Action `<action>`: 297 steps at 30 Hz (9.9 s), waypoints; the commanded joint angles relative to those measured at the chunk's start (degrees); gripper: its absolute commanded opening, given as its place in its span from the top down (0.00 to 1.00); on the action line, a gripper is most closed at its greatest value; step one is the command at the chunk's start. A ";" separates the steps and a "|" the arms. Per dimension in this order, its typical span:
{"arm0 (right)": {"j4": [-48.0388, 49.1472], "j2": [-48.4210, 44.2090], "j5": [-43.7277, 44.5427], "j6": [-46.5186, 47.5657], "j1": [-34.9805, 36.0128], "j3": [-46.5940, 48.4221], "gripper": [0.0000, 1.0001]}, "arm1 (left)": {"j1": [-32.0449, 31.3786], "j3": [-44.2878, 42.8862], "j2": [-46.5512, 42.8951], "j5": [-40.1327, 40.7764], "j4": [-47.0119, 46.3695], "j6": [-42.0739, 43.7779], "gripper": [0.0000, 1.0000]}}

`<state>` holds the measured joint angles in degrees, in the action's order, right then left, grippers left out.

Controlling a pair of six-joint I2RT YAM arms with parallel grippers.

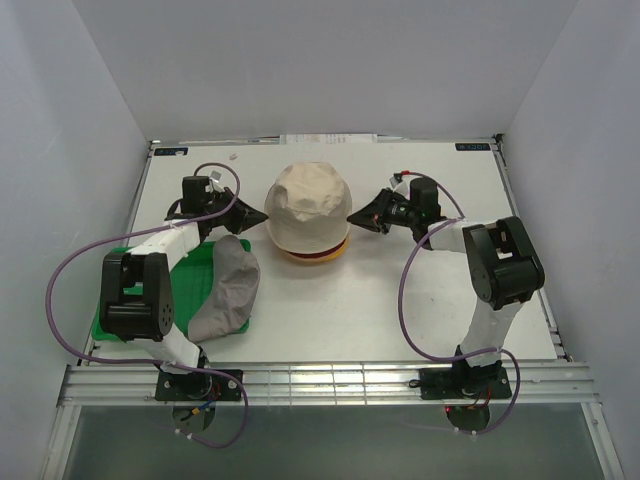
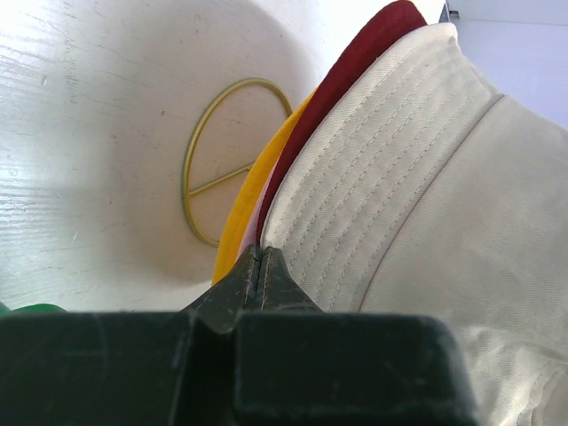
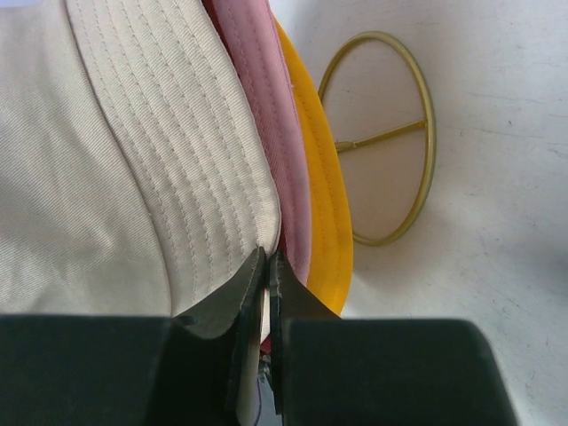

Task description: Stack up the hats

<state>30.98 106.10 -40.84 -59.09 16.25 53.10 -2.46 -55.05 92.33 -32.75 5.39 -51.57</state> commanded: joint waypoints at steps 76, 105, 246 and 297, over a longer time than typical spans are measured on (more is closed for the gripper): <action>-34.15 -25.51 7.88 23.05 -2.80 1.39 0.40 | -31.90 -1.38 -34.78 51.99 48.13 18.09 0.28; -33.09 -26.39 7.35 22.62 -2.80 -0.72 0.40 | -43.68 -3.84 -22.72 65.19 57.55 9.83 0.65; 51.74 -16.19 9.46 -53.51 6.86 0.33 0.58 | -24.53 -56.75 -8.13 16.32 16.67 24.41 1.00; -30.89 -8.46 13.15 4.95 16.97 41.56 0.71 | -24.00 -65.45 -11.91 29.41 56.13 29.25 1.00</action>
<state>-0.95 100.55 -29.15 -55.77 32.62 91.66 -26.41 -119.42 84.09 -4.34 60.31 -22.70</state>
